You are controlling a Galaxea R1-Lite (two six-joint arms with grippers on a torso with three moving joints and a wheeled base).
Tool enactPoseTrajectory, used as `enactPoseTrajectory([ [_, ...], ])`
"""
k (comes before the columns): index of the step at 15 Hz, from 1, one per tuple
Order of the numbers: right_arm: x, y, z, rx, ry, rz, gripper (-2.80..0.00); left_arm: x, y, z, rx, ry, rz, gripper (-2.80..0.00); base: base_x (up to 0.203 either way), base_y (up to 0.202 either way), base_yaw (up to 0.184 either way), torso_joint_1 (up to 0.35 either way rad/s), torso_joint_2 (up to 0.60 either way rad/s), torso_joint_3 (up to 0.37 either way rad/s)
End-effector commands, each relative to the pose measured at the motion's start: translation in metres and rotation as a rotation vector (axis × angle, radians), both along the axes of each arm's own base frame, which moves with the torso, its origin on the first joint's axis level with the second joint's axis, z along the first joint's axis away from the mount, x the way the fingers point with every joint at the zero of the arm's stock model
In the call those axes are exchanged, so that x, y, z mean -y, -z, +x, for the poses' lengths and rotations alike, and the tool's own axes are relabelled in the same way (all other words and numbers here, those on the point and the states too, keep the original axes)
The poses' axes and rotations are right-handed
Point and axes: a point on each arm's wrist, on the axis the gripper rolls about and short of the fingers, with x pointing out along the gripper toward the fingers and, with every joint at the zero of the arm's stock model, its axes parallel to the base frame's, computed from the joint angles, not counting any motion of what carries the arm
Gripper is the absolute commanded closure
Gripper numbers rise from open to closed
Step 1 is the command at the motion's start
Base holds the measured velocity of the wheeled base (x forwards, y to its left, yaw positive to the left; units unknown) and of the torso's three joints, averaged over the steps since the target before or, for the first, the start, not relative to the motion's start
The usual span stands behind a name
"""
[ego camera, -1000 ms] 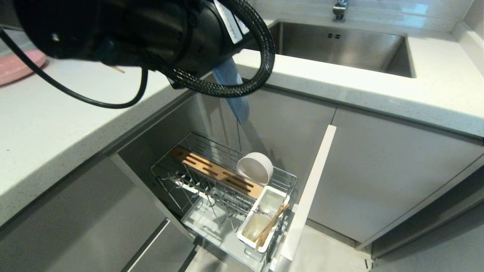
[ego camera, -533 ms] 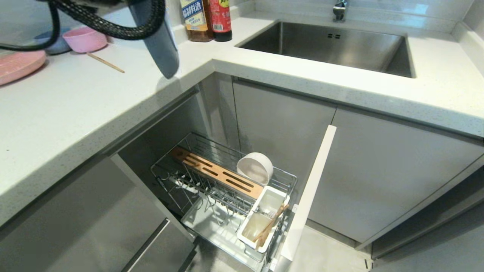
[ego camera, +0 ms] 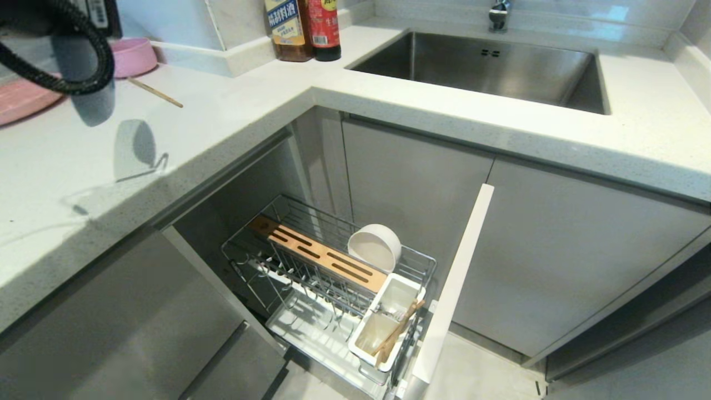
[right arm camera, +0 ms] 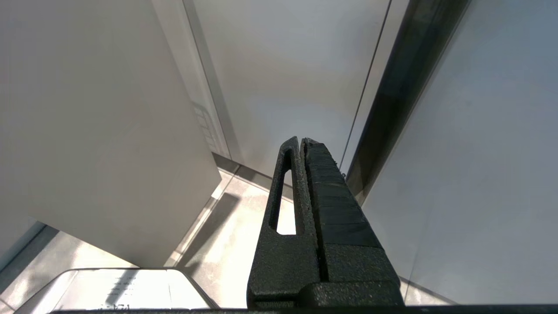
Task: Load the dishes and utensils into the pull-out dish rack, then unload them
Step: Take the plate out of the cupboard
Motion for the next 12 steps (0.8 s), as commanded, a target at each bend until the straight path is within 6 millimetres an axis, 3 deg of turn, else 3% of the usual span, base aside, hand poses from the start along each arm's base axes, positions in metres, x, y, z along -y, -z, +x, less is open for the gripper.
enactPoseTrajectory([
  [1,0.000,0.000,0.000,-0.001,0.000,0.000,0.00,-0.022,0.007,-0.007,-0.094,-0.088,0.057,0.00,0.000,0.000,0.000,0.000,0.00,0.000],
  [5,0.000,0.000,0.000,-0.002,0.000,0.000,0.00,-0.051,0.027,-0.024,-0.334,-0.210,0.192,0.00,0.000,0.000,0.000,0.000,0.00,0.000],
  [8,0.000,0.000,0.000,-0.002,0.000,0.000,0.00,-0.052,0.035,-0.023,-0.414,-0.253,0.263,0.00,0.000,0.000,0.000,0.000,0.00,0.000],
  [12,0.000,0.000,0.000,-0.002,0.000,0.000,0.00,-0.045,0.043,-0.005,-0.453,-0.308,0.314,0.00,0.000,0.000,0.000,0.000,0.00,0.000],
])
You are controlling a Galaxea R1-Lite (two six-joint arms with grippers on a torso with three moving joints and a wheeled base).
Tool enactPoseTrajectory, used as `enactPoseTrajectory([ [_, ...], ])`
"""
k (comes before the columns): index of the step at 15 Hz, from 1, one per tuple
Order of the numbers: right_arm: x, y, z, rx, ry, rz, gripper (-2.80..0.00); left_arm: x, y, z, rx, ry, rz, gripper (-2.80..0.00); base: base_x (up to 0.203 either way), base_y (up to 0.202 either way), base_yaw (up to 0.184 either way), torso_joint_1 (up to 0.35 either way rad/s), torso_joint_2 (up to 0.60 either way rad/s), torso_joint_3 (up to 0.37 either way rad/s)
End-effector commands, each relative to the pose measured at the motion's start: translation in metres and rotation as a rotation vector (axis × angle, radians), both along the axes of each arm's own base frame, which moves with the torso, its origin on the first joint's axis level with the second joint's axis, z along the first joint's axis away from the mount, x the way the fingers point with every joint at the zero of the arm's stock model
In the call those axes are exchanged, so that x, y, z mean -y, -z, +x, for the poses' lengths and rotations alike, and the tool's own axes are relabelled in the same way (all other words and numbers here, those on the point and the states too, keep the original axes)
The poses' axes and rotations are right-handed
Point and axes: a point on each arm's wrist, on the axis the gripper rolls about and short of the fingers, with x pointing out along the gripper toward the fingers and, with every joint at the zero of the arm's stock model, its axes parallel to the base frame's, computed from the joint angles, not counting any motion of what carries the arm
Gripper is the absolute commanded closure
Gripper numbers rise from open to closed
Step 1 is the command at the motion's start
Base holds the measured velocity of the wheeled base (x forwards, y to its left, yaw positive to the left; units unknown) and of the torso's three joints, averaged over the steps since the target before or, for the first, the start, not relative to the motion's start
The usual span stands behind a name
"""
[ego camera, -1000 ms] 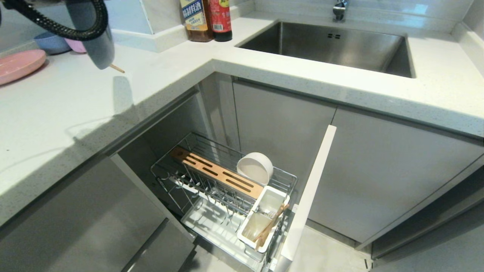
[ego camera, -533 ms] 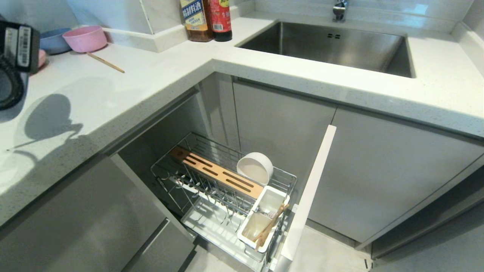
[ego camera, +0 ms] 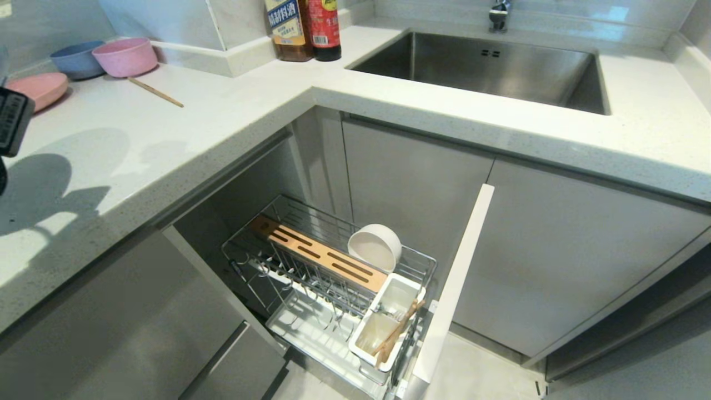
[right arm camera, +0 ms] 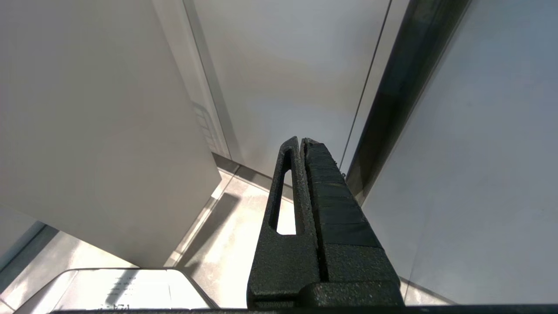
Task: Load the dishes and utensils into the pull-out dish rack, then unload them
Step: Take the plate out of the cupboard
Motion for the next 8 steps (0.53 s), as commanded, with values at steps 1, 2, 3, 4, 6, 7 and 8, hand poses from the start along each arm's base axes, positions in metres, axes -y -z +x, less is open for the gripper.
enactPoseTrajectory([
  [1,0.000,0.000,0.000,-0.002,0.000,0.000,0.00,0.007,0.009,0.018,-0.045,-0.019,0.034,0.00,0.000,0.000,0.000,0.000,0.00,0.000],
  [2,0.000,0.000,0.000,-0.002,0.000,0.000,0.00,0.013,0.014,0.027,-0.059,-0.037,0.062,0.00,0.000,0.000,0.000,0.000,0.00,0.000],
  [3,0.000,0.000,0.000,-0.002,0.000,0.000,0.00,0.020,0.021,0.037,-0.074,-0.054,0.092,0.00,0.000,0.000,0.000,0.000,0.00,0.000],
  [4,0.000,0.000,0.000,-0.002,0.000,0.000,0.00,0.027,0.028,0.048,-0.089,-0.076,0.123,0.00,0.000,0.000,0.000,0.000,0.00,0.000],
  [6,0.000,0.000,0.000,-0.002,0.000,0.000,0.00,0.036,0.039,0.063,-0.108,-0.120,0.182,0.00,0.000,0.000,0.000,0.000,0.00,0.000],
  [7,0.000,0.000,0.000,-0.002,0.000,0.000,0.00,0.038,0.042,0.067,-0.113,-0.133,0.199,0.00,0.000,0.000,0.000,0.000,0.00,0.000],
  [8,0.000,0.000,0.000,-0.002,0.000,0.000,0.00,0.039,0.045,0.071,-0.119,-0.142,0.212,0.00,0.000,0.000,0.000,0.000,0.00,0.000],
])
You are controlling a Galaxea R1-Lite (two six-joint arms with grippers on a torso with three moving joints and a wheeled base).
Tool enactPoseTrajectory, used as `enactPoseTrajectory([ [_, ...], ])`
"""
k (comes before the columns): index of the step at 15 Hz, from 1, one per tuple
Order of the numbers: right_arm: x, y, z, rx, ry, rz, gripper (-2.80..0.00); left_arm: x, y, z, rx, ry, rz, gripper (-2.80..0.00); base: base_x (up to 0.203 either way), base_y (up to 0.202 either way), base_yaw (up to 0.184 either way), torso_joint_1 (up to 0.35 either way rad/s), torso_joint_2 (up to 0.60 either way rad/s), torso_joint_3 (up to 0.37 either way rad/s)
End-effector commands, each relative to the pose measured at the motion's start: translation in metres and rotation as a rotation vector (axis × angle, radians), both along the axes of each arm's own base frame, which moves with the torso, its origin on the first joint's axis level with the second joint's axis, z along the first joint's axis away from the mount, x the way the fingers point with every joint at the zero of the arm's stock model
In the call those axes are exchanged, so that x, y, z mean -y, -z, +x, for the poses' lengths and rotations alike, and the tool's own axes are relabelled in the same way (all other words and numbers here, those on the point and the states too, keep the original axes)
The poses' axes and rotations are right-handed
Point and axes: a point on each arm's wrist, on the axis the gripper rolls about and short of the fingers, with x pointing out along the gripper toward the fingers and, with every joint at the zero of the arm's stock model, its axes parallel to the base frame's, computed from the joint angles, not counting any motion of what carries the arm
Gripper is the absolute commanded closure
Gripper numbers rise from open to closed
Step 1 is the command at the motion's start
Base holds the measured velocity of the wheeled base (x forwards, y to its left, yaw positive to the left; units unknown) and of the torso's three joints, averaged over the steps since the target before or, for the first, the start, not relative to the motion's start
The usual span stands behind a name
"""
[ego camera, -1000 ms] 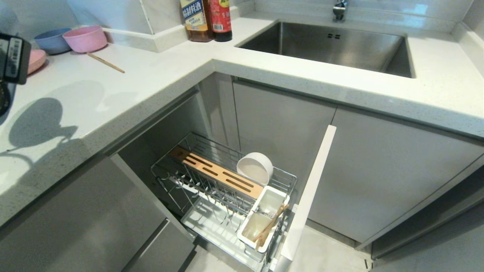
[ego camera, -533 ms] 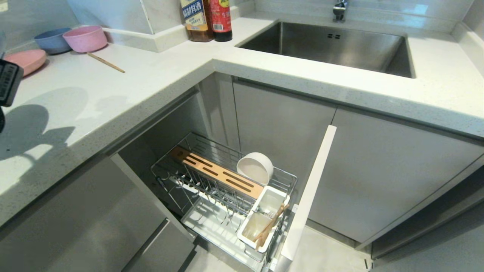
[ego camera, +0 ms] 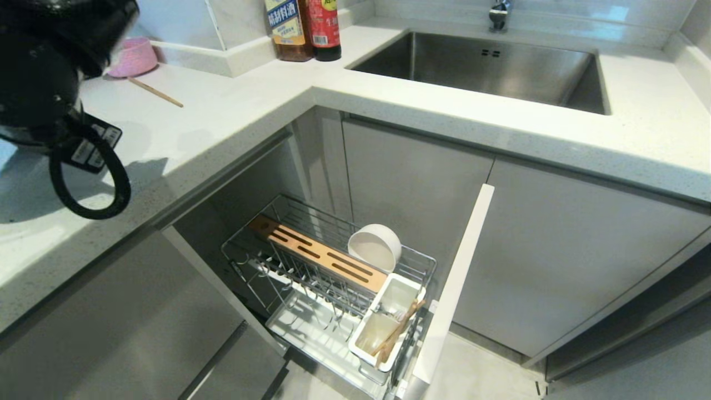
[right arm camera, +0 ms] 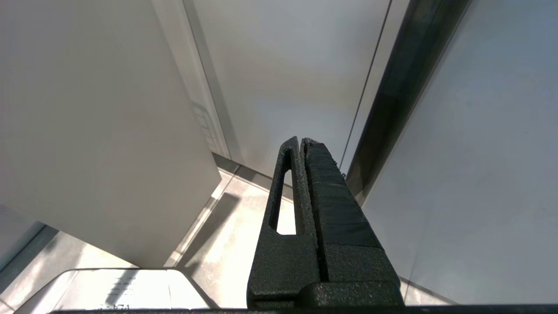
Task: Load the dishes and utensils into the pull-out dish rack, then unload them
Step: Take the plate out of the cupboard
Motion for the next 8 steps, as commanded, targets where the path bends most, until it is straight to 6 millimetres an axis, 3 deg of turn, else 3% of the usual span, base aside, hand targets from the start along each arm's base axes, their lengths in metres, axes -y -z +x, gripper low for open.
enactPoseTrajectory([
  [1,0.000,0.000,0.000,-0.002,0.000,0.000,0.00,0.007,0.012,0.014,-0.046,-0.009,0.032,0.00,0.000,0.000,0.000,0.000,0.00,0.000],
  [8,0.000,0.000,0.000,-0.002,0.000,0.000,0.00,0.012,0.025,0.023,-0.106,-0.014,0.059,0.00,0.000,0.000,0.000,0.000,0.00,0.000],
])
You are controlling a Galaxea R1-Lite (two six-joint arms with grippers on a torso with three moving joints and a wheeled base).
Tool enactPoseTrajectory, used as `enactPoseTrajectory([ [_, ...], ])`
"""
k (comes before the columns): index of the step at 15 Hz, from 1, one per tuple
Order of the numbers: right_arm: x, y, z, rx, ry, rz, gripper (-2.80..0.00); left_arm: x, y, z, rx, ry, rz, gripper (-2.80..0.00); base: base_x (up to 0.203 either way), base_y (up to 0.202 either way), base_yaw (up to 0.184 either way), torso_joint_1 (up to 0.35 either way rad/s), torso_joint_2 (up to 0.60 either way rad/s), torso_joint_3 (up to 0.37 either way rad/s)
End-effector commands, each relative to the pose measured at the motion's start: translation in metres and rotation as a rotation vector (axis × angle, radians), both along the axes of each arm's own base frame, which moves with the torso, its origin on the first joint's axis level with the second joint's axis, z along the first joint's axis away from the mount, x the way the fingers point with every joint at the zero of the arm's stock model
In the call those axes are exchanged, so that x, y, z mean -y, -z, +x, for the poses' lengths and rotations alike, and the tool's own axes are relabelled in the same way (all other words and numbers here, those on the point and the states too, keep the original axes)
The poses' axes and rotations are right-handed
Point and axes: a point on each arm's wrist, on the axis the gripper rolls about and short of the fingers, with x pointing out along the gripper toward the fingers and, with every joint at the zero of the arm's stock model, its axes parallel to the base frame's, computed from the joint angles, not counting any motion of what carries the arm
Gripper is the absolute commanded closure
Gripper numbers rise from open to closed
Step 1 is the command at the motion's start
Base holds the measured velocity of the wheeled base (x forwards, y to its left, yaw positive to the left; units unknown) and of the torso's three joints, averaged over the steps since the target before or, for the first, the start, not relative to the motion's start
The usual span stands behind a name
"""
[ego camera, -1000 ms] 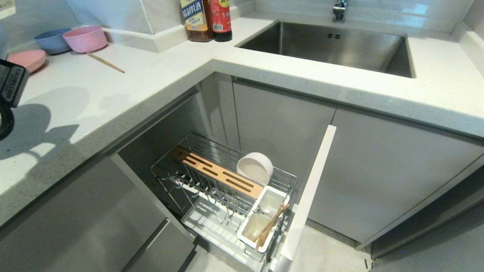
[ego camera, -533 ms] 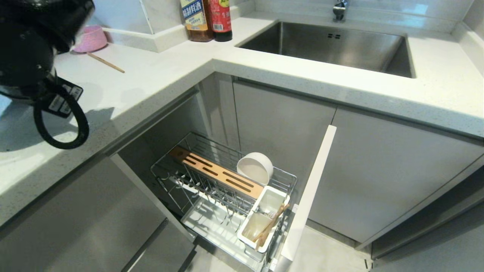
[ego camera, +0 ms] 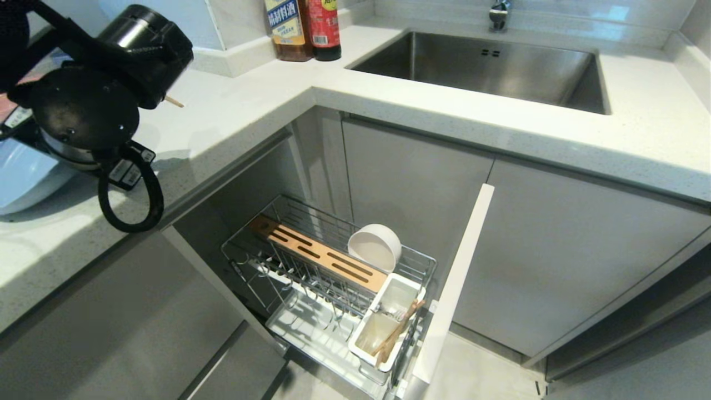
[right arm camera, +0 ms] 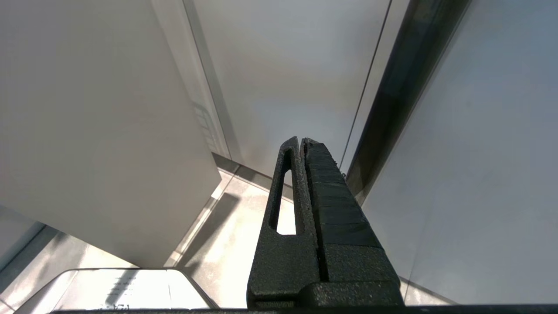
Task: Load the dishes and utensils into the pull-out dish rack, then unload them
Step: Take the plate out of the cupboard
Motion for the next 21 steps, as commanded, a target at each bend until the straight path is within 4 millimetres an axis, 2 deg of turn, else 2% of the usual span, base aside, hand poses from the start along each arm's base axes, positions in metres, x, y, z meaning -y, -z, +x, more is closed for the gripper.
enactPoseTrajectory([
  [1,0.000,0.000,0.000,-0.002,-0.001,0.000,0.00,0.001,0.002,0.002,-0.010,-0.005,0.012,0.00,0.000,0.000,0.000,0.000,0.00,0.000],
  [10,0.000,0.000,0.000,-0.002,-0.001,0.000,0.00,0.000,0.000,0.001,0.011,-0.011,0.007,0.00,0.000,0.000,0.000,0.000,0.00,0.000],
  [11,0.000,0.000,0.000,-0.002,-0.001,0.000,0.00,0.000,0.000,0.000,0.008,-0.011,0.009,-2.80,0.000,0.000,0.000,0.000,0.00,0.000],
  [16,0.000,0.000,0.000,-0.002,-0.001,0.000,0.00,0.000,-0.002,-0.001,0.027,-0.007,-0.004,-2.80,0.000,0.000,0.000,0.000,0.00,0.000],
  [21,0.000,0.000,0.000,-0.002,-0.001,0.000,0.00,0.011,-0.030,-0.014,0.254,0.076,-0.145,-2.80,0.000,0.000,0.000,0.000,0.00,0.000],
])
